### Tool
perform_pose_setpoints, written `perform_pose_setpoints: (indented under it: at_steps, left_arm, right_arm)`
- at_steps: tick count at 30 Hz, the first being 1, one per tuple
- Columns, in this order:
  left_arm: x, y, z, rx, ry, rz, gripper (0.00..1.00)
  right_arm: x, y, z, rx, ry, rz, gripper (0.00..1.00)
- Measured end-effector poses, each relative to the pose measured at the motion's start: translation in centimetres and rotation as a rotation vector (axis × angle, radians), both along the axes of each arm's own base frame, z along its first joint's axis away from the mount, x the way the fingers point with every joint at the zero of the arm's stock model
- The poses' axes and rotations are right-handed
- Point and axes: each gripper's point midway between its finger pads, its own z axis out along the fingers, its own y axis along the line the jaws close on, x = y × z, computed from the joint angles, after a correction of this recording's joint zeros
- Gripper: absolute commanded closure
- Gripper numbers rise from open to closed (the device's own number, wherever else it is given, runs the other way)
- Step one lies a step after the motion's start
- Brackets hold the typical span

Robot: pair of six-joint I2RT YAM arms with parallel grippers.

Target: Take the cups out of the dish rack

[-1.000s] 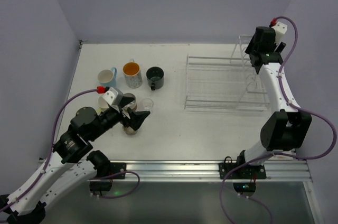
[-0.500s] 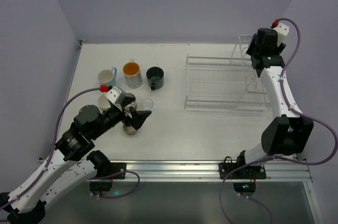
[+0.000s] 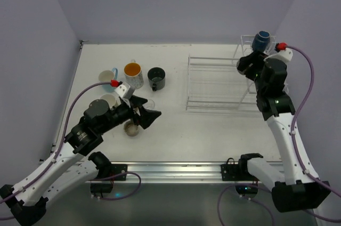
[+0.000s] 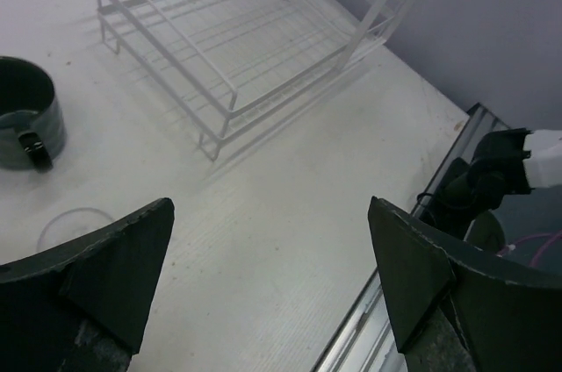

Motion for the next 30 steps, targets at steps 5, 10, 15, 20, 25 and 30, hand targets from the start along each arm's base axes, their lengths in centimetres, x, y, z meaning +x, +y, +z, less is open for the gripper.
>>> perform_pose_setpoints:
  at_steps: [5,10,15,20,25,30]
  left_arm:
    - [-0.1,-3.8,1.6,-0.163,0.063,-0.126,0.23]
    - [0.2,-8.1,1.0,-0.274,0.170,-0.241,0.35]
    - [-0.6,-11.3,1.2,-0.340,0.213,-0.318,0.39]
    - [-1.4,-13.1,1.8,-0.387,0.214,-0.363,0.42]
    - [-1.3,-13.7,2.2,-0.415,0.206,-0.350,0.51]
    - [-0.8,-13.7,2.8,-0.443,0.189,-0.321,0.90]
  right_arm:
    - [-4.3,8.8,-0.4,0.187,-0.103,0.335,0.67]
    - [-8.8,17.3,-0.7,0.392,-0.147,0.688,0.67]
    - [-12.2,22.4,-2.6,0.552,-0.109,0.906,0.66]
    - [-14.2,24.7,-3.0,0.632,-0.090,1.011,0.66]
    - [-15.3,25.6,-2.8,0.676,-0.099,1.058,0.66]
    - [-15.9,26.2,-2.5,0.712,-0.110,1.082,0.66]
